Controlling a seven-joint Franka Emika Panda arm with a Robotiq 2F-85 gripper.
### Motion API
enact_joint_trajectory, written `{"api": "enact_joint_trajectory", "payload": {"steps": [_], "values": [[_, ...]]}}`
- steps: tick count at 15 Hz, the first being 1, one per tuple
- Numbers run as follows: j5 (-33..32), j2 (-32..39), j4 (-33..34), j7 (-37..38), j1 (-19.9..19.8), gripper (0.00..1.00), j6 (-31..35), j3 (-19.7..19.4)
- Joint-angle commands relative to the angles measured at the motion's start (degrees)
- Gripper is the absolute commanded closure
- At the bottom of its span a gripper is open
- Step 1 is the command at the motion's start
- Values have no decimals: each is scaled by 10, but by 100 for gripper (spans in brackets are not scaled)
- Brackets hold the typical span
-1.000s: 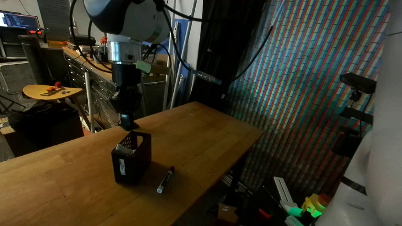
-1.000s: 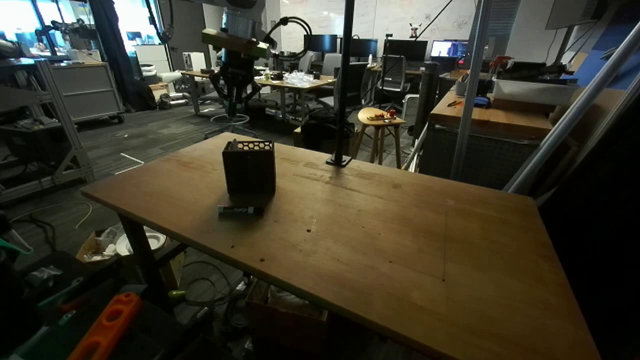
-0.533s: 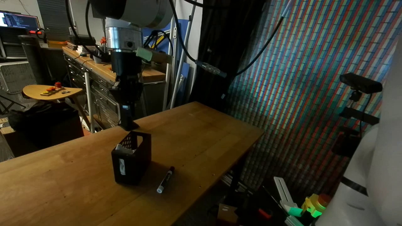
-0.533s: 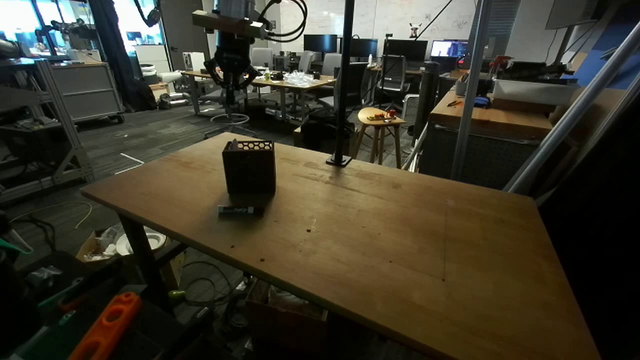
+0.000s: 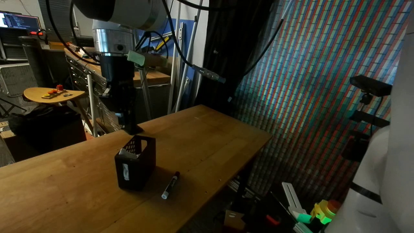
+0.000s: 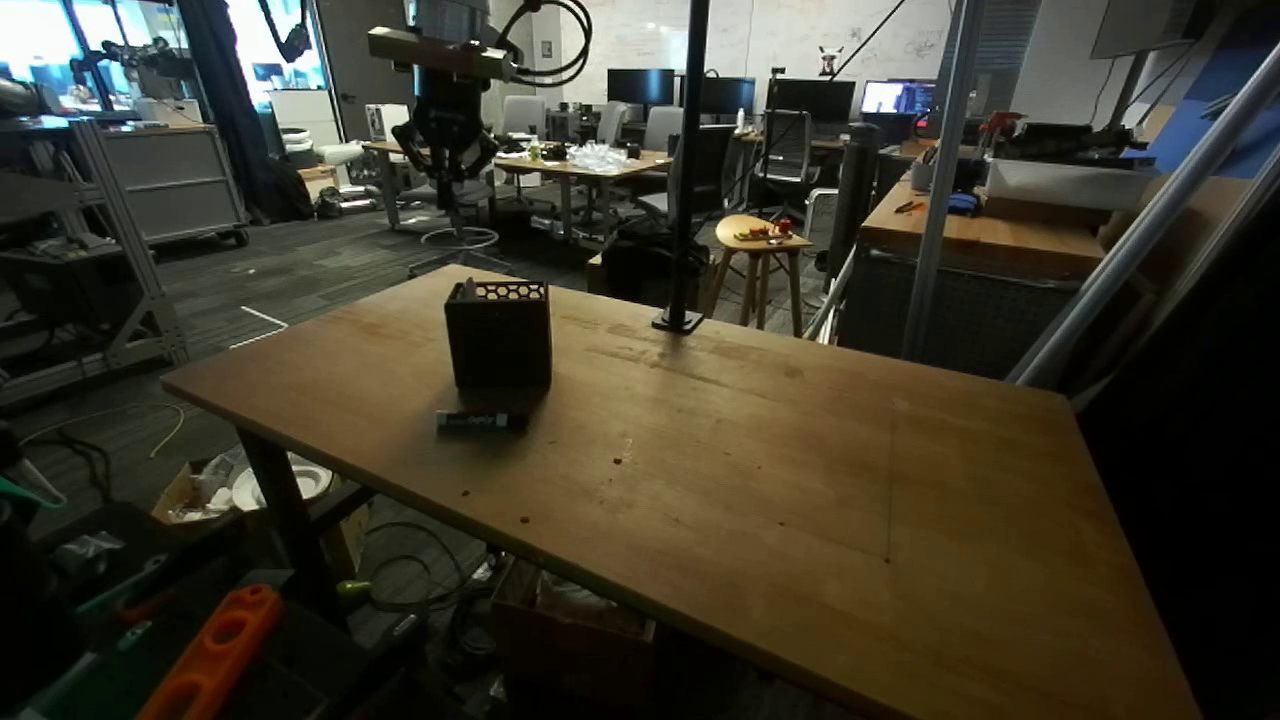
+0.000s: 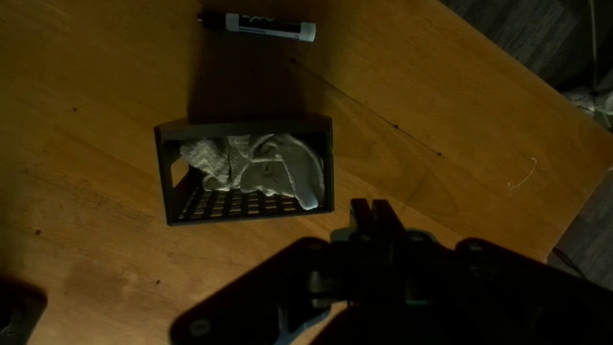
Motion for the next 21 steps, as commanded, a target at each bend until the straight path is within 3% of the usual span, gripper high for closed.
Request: {"api": "enact_joint_trajectory", "payload": {"steps": [1, 15, 21], "values": [[-14, 33, 44, 12, 13, 92, -4, -3], [-11, 119, 59, -11, 0, 92, 65, -10], [1, 122, 45, -9, -2, 91, 89, -4]]}}
